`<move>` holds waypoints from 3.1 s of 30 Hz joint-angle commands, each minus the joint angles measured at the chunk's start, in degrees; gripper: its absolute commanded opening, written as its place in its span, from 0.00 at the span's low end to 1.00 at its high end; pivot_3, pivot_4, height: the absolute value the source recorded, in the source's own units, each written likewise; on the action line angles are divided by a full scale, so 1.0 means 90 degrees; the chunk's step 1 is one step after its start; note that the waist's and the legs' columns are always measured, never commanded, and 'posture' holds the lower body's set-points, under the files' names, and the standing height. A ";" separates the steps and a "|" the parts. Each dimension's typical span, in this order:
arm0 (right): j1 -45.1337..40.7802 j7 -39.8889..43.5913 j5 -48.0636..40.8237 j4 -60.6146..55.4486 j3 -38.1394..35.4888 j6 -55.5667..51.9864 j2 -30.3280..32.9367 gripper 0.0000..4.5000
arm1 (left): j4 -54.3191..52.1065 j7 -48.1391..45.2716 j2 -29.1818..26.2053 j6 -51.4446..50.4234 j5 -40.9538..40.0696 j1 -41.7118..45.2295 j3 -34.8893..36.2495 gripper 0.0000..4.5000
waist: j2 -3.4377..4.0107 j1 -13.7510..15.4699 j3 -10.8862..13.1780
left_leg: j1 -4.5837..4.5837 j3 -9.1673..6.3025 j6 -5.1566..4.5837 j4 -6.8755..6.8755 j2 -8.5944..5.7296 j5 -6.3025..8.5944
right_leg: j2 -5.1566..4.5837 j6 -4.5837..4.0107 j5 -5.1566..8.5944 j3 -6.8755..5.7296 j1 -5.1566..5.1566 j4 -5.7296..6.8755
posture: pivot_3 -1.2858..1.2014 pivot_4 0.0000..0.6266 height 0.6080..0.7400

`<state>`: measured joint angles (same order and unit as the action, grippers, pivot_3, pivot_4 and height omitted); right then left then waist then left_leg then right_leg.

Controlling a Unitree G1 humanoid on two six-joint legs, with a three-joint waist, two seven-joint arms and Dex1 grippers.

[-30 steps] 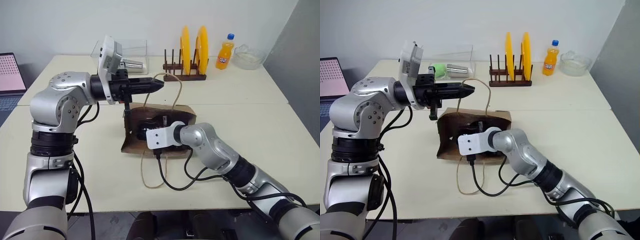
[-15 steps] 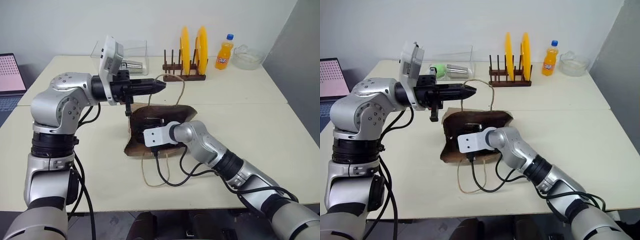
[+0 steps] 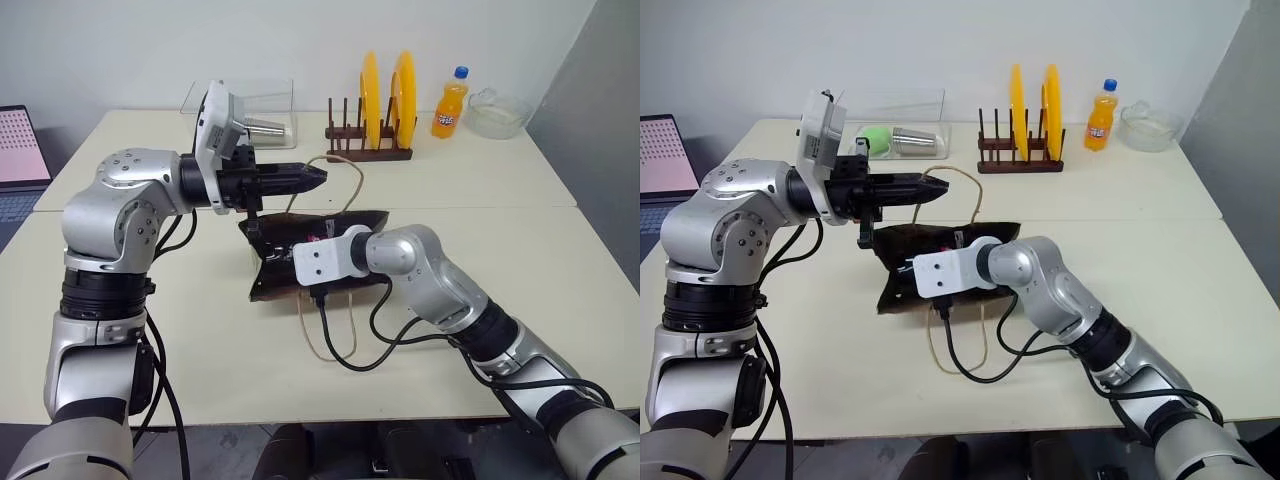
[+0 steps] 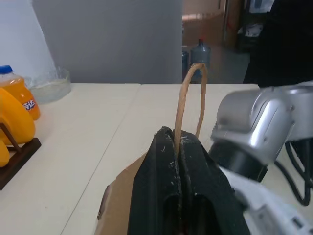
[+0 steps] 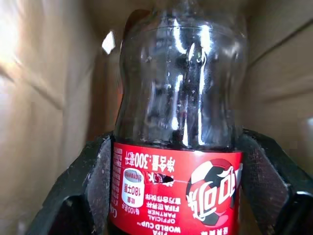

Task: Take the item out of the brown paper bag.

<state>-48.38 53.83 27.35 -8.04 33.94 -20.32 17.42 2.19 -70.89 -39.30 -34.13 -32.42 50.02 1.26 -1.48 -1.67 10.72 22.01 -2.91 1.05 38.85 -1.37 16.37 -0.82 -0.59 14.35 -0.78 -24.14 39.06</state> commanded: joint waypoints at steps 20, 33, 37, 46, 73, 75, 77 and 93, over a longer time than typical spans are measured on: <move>0.0435 0.1168 -0.4298 -0.2711 -0.2581 -0.1351 0.0971 0.71 | 0.0721 -0.0107 0.0315 0.0766 0.0479 0.0368 -0.0149 0.00 | 0.0000 0.0008 0.0000 | 0.0000 -0.0004 -0.0016 0.0000 0.0001 0.0009 | -0.0001 0.0000 0.0000 -0.0004 0.0002 0.0000 | 0.52 0.24 1.00; -0.0220 -0.0525 -0.5530 -0.2759 -0.4553 -0.2076 0.1287 0.71 | 0.0861 -0.0060 0.0538 0.0913 0.0641 0.0518 -0.0199 0.00 | 0.0000 0.0023 0.0000 | 0.0001 -0.0002 -0.0016 0.0001 0.0000 0.0009 | -0.0003 0.0001 0.0000 -0.0003 0.0004 -0.0003 | 0.52 0.24 1.00; 0.0003 -0.0723 -0.5611 -0.2763 -0.4907 -0.2189 0.1866 0.71 | 0.0787 -0.0048 0.0575 0.0832 0.0594 0.0562 -0.0182 0.00 | 0.0000 0.0025 0.0000 | 0.0003 0.0001 -0.0018 -0.0003 0.0000 0.0010 | -0.0005 0.0000 0.0000 -0.0002 0.0003 -0.0005 | 0.52 0.24 1.00; 0.2283 -0.0646 -0.3694 -0.0809 -0.4599 -0.0168 0.3843 0.71 | 0.0650 -0.0119 0.0554 0.0749 0.0533 0.0612 -0.0156 0.00 | -0.0001 0.0041 0.0000 | 0.0004 0.0015 -0.0030 -0.0001 -0.0005 0.0015 | -0.0008 0.0004 0.0000 0.0003 0.0007 -0.0007 | 0.52 0.24 1.00; 0.3761 -0.0090 -0.4014 -0.0903 -0.4670 -0.0166 0.4015 0.99 | 0.0536 0.0167 0.0358 0.0554 0.0603 0.0585 -0.0009 0.00 | 0.0007 0.0008 0.0005 | -0.0007 0.0023 -0.0015 0.0001 0.0005 0.0006 | 0.0003 0.0018 0.0008 0.0015 0.0008 -0.0001 | 0.52 0.24 1.00; 0.3969 0.0131 -0.4849 -0.1859 -0.5127 -0.0706 0.3994 0.99 | 0.0629 0.0301 0.0264 0.0688 0.0811 0.0631 -0.0055 0.00 | 0.0006 0.0013 0.0005 | -0.0006 0.0015 -0.0016 0.0000 0.0005 0.0007 | 0.0004 0.0028 0.0014 0.0009 0.0010 -0.0001 | 0.52 0.24 1.00; 0.4110 0.0126 -0.5746 -0.2687 -0.5528 -0.1370 0.3883 0.99 | 0.0744 0.0529 0.0205 0.0819 0.1089 0.0678 -0.0146 0.00 | 0.0006 0.0025 0.0004 | -0.0007 0.0009 -0.0016 0.0001 0.0005 0.0007 | 0.0004 0.0034 0.0017 0.0005 0.0013 -0.0001 | 0.52 0.24 1.00; 0.3259 -0.1074 -0.6890 -0.3647 -0.4973 -0.2244 0.3579 1.00 | 0.1665 0.2081 0.0599 0.0698 0.2229 0.1250 -0.0409 0.09 | 0.0005 0.0101 0.0005 | -0.0016 0.0004 -0.0026 0.0006 0.0001 0.0013 | -0.0001 0.0041 0.0016 0.0001 0.0034 -0.0014 | 0.52 0.24 1.00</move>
<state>-18.13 45.65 -36.16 -40.48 -10.69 -41.69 49.57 17.16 -53.38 -34.00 -28.32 -13.08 59.15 -2.92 -1.43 -0.76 10.76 21.87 -2.87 0.82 38.90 -1.36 16.49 -0.84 -0.23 14.50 -0.77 -23.83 38.94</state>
